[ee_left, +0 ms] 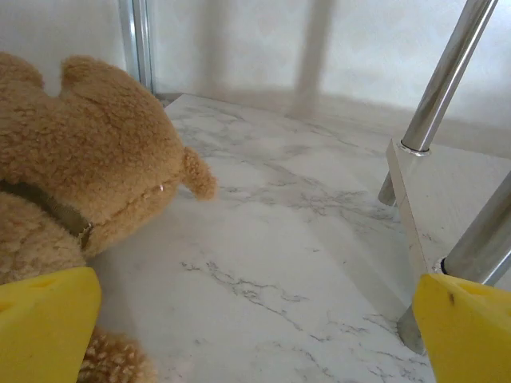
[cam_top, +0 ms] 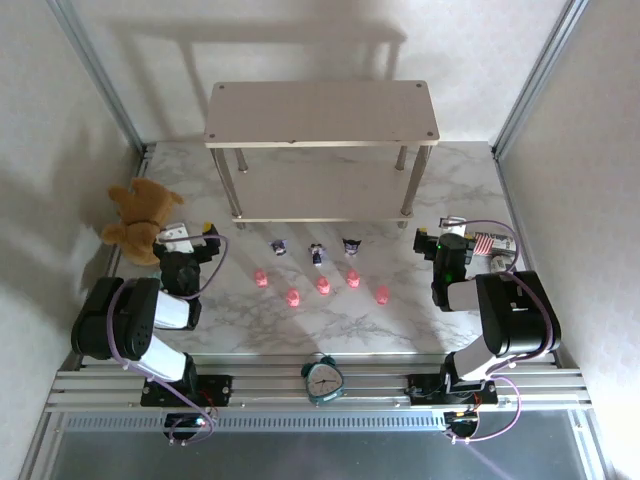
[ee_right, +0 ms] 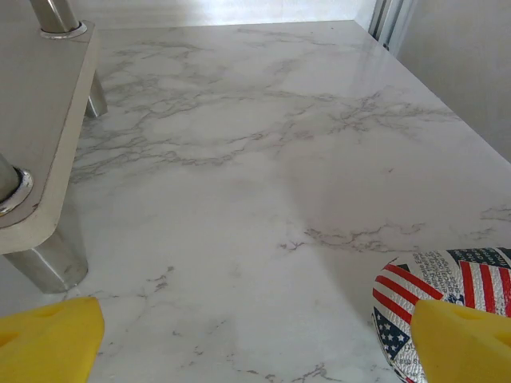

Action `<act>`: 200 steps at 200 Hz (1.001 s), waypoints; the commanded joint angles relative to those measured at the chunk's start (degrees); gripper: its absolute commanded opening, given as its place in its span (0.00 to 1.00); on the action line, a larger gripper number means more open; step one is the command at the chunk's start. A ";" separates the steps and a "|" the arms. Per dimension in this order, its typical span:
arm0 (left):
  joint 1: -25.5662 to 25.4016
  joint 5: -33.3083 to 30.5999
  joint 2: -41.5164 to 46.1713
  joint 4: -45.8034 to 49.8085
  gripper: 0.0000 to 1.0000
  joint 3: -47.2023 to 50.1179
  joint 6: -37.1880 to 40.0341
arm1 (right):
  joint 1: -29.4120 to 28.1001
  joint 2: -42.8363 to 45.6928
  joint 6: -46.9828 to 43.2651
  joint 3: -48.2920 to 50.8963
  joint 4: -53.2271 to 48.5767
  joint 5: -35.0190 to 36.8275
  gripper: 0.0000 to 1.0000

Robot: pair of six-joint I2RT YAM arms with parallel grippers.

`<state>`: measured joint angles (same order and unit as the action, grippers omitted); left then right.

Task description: Place and organize the plastic toys onto the shelf

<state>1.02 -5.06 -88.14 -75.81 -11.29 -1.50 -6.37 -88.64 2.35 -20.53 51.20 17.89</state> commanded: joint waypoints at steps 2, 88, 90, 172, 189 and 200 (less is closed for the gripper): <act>0.65 1.10 -0.09 0.27 0.99 -1.12 -0.70 | 0.06 -0.22 0.64 -0.74 0.39 -0.29 0.99; 0.65 1.10 -0.19 0.26 1.00 -1.10 -0.80 | 0.09 -0.23 0.63 -0.73 0.39 -0.32 0.99; 0.65 1.10 -0.19 0.32 1.00 -1.10 -0.79 | 0.05 -0.22 0.64 -0.73 0.39 -0.36 0.99; 1.42 2.76 -0.16 0.71 0.99 -1.37 -1.14 | 0.11 -0.23 0.66 -0.82 0.15 -0.44 0.99; 1.61 3.04 -0.20 0.76 0.88 -1.39 -1.23 | 0.12 -0.22 0.73 -0.82 0.13 -0.48 0.99; 1.62 2.78 -0.09 0.68 0.78 -1.35 -1.23 | 0.06 -0.22 0.64 -0.81 0.41 -0.26 0.98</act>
<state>2.09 -3.53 -88.14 -75.48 -11.70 -2.15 -6.37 -88.64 2.35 -20.53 51.20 17.87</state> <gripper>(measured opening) 0.860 0.990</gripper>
